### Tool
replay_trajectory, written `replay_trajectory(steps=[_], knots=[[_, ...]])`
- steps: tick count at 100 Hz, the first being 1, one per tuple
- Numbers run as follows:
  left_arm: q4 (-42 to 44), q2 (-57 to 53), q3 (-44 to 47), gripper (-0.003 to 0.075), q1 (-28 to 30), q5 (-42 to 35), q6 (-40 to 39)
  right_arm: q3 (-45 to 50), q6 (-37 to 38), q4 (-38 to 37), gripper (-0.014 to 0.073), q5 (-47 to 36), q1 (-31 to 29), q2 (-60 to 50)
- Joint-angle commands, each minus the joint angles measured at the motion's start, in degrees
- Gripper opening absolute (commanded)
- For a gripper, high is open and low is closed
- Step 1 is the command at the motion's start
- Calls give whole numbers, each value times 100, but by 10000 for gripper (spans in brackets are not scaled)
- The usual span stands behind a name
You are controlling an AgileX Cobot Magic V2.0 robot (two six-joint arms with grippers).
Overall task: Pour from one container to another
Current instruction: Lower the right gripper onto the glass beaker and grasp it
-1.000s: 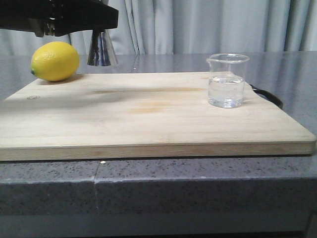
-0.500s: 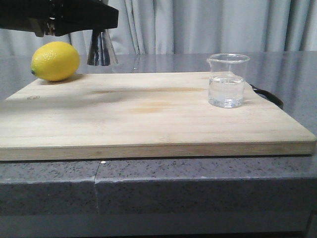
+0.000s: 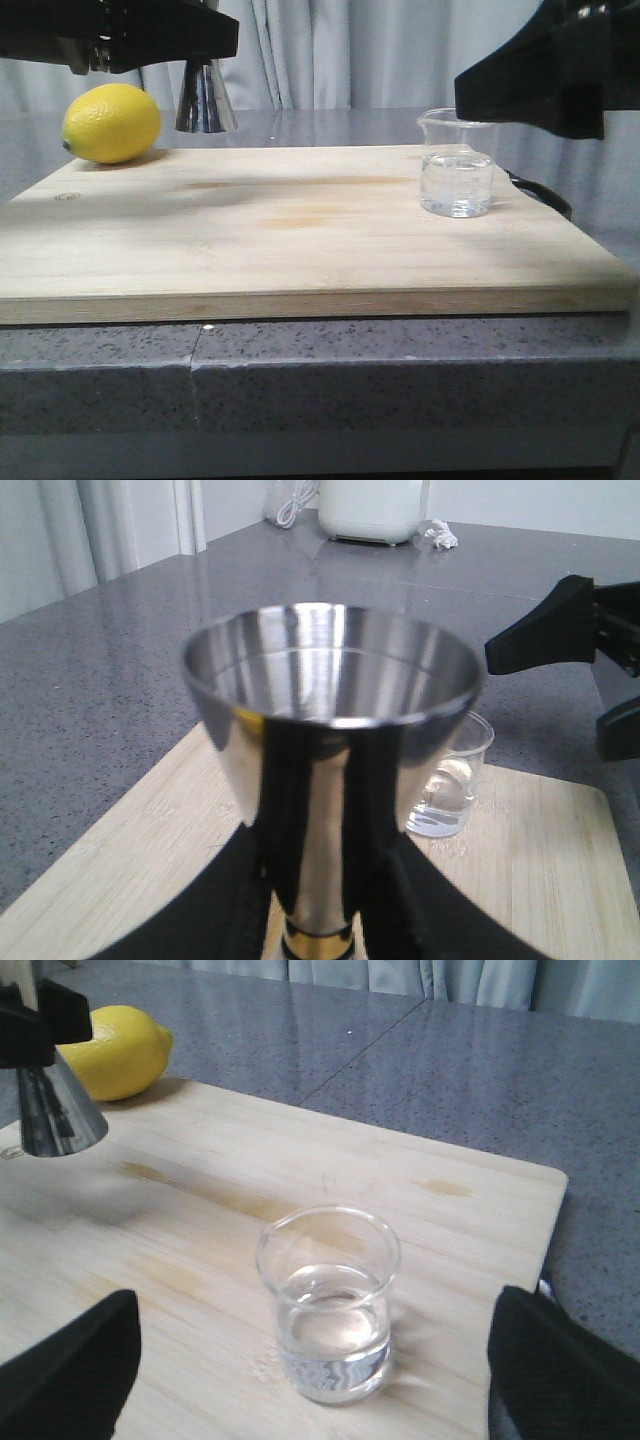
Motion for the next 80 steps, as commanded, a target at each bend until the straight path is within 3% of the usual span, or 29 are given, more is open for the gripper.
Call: replay_trajectory(steps=[1, 52, 80], knots=[[-458, -261, -183, 154, -43, 639, -43, -131, -25, -39, 636, -817, -111, 192], [-458, -261, -183, 154, -43, 639, -43, -141, -329, -54, 636, -2663, -127, 1853], [-458, -261, -183, 154, -43, 639, -43, -150, -502, 266, 633, -3122, -160, 2314]])
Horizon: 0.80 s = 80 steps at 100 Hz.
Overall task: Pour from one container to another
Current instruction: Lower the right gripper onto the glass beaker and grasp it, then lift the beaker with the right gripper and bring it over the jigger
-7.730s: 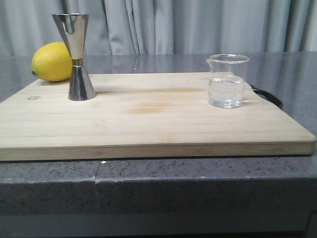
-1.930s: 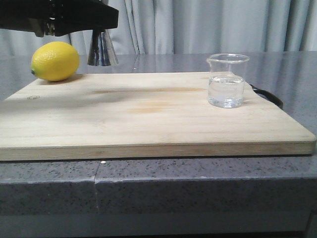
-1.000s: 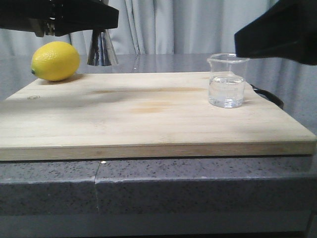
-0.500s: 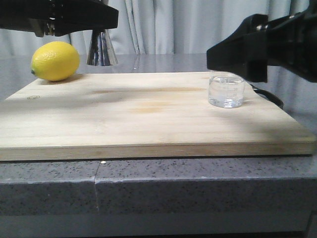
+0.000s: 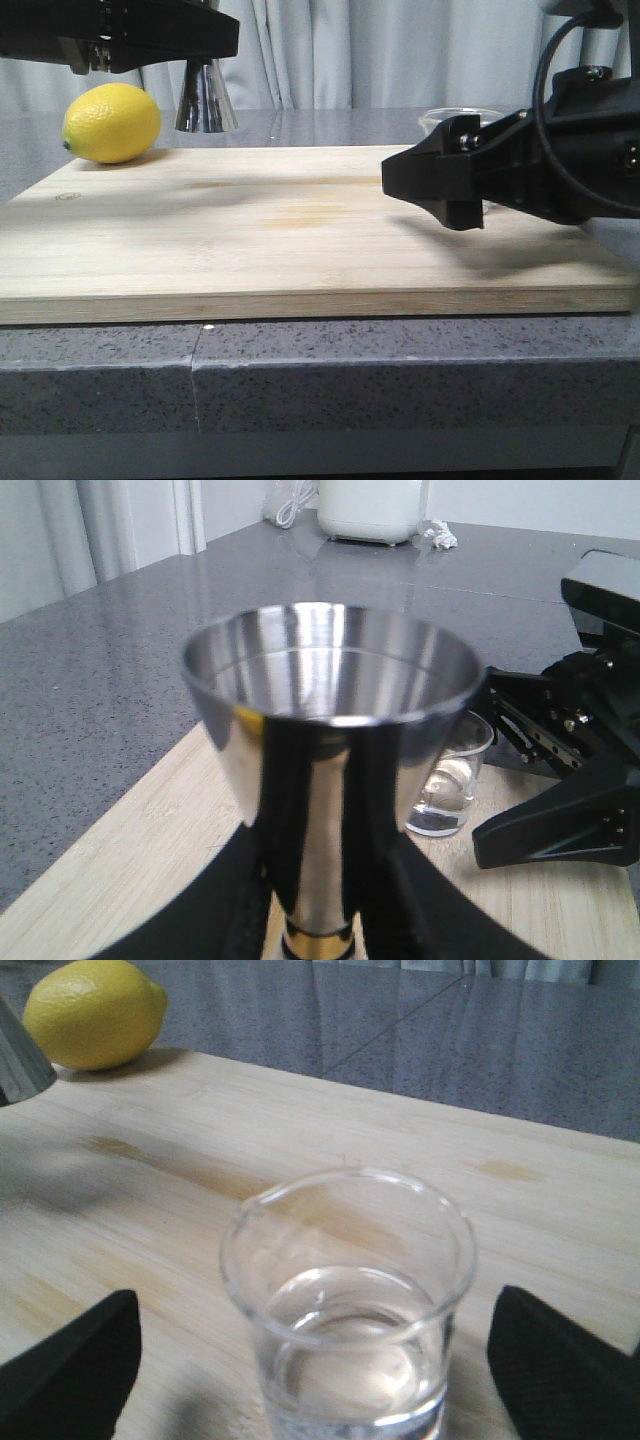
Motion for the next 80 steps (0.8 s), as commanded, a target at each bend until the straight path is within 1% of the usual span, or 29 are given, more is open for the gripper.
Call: replay_trajectory(steps=[1, 8, 13, 28, 32, 37, 55, 71, 80], knots=[[-458, -261, -183, 154, -43, 639, -43, -150, -84, 102, 633, -591, -53, -74], [-458, -261, -183, 154, -43, 639, -43, -150, -84, 112, 622, -584, -53, -57], [-458, -261, -183, 154, -43, 639, -43, -150, -84, 112, 582, -584, -53, -57], [-458, -261, -183, 154, -43, 639, -43, -150, -84, 112, 384, -584, -53, -57], [-458, -261, -183, 154, -43, 639, -43, -150, -84, 112, 344, -584, -53, -57], [-458, -261, -183, 154, -43, 639, -43, -150, -84, 112, 317, -584, -53, -57], [-458, -261, -183, 154, -43, 639, -43, -150, -84, 112, 310, -584, -53, -57], [-458, -261, -183, 154, -43, 639, -43, -163, -84, 127, 310, -841, -53, -127], [-458, -261, -183, 154, -43, 639, -43, -270, -73, 127, 310, -744, -53, -238]])
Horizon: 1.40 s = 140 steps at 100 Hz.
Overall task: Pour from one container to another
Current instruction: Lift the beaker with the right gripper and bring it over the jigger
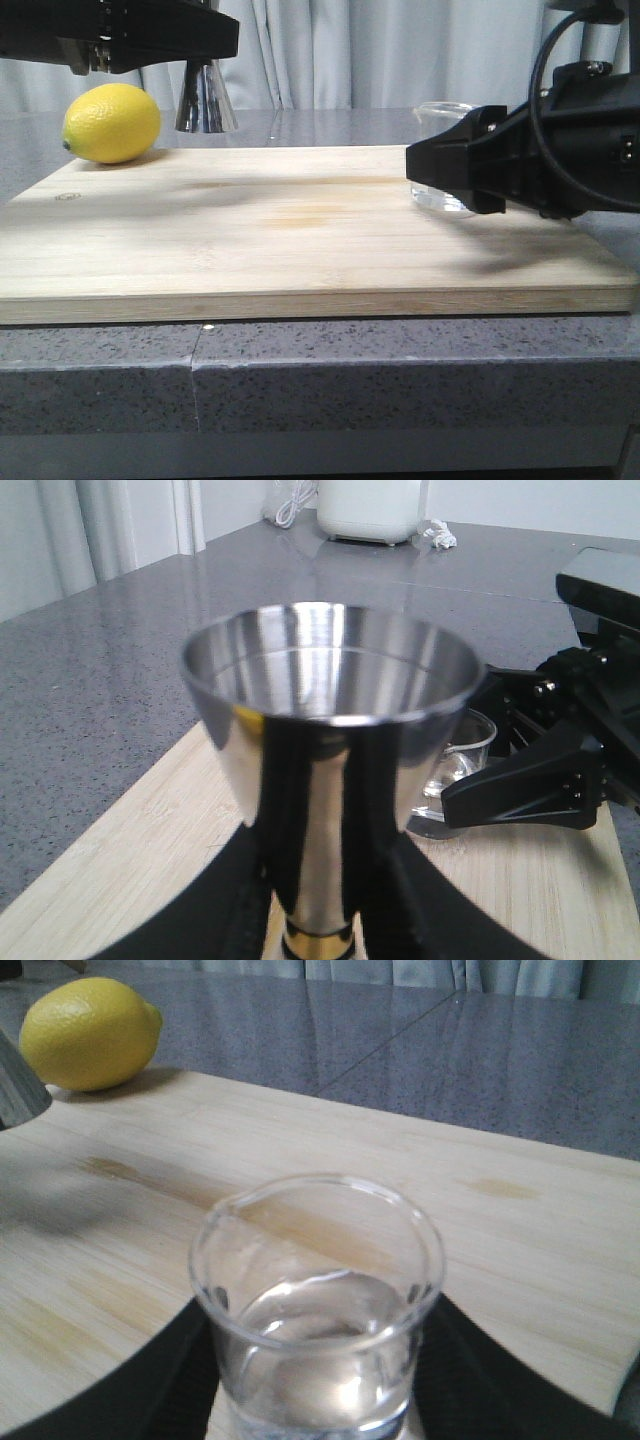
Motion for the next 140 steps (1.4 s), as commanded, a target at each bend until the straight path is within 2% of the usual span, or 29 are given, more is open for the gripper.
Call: replay_trajectory(steps=[1, 14, 28, 61, 87, 117, 140], knots=[[-458, -261, -183, 154, -43, 639, -43, -249, -50, 55, 310, -504, -48, -292], [-458, -261, -183, 154, -43, 639, -43, -603, -50, 55, 310, -62, -48, -565], [-458, -261, -183, 154, -43, 639, -43, -1187, -50, -33, 310, 806, -37, -868], [-458, -261, -183, 154, -43, 639, -43, -3353, -24, -139, 310, 4259, 583, -1075], [-458, -261, -183, 154, -43, 639, -43, -4862, -86, -443, 310, 6338, 1128, -1048], [-458, -261, -183, 154, -43, 639, -43, -6281, -1197, -497, 310, 8233, 1632, -400], [-458, -261, -183, 154, -43, 639, -43, -7326, -2307, -497, 310, 9185, 1853, 265]])
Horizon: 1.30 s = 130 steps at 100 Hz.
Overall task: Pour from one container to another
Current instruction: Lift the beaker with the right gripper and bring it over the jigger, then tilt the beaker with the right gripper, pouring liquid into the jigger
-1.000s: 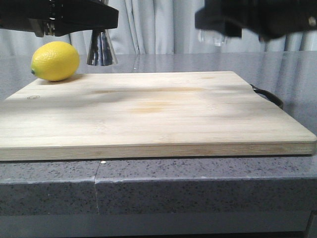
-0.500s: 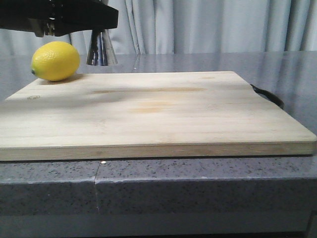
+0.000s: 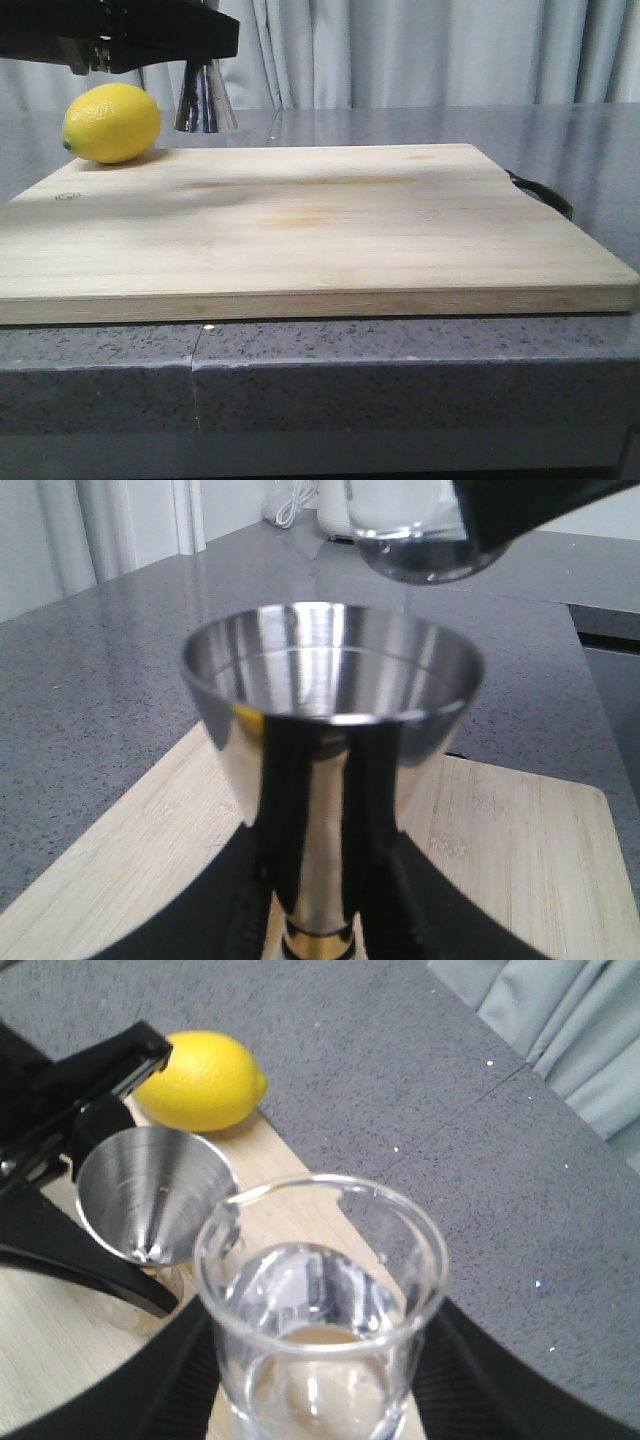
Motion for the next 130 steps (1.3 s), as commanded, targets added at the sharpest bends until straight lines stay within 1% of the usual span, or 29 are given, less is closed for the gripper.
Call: replay_trajectory(steps=[1, 9, 26, 51, 60, 92, 111, 130], knots=[[-458, -261, -183, 154, -43, 639, -43, -516, -487, -134, 310, -27, 51, -13], [-458, -261, -183, 154, -43, 639, -43, -832, -839, -198, 310, 260, 86, 174], [-458, -261, -183, 154, -43, 639, -43, -1223, -1408, -211, 310, 548, 97, 408], [-458, -261, -183, 154, -43, 639, -43, -1365, -2263, -300, 310, 584, 97, 502], [-458, -261, -183, 154, -43, 639, -43, -1365, -2487, -487, 310, 584, 144, 537], [-458, -261, -183, 154, -43, 639, -43, -1365, -2577, -1331, 310, 493, 365, 664], [-458, -261, -183, 154, -43, 639, -43, -1365, -2599, -1481, 310, 311, 426, 677], [-458, -261, -183, 154, -43, 639, -43, -1365, -2830, -1503, 310, 281, 422, 677]])
